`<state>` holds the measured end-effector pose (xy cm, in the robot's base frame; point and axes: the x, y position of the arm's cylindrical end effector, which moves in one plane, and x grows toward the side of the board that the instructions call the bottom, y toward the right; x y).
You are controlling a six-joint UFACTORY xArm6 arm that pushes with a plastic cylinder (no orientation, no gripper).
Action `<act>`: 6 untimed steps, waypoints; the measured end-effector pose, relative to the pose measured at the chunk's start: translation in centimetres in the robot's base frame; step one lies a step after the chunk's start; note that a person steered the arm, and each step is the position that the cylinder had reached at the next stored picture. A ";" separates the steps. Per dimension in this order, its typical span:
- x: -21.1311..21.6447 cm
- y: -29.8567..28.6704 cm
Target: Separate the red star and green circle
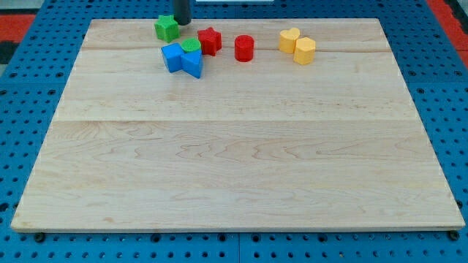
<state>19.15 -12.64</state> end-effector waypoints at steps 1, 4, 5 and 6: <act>1.5 -3.5; 0.0 3.2; 2.3 6.6; 7.6 6.3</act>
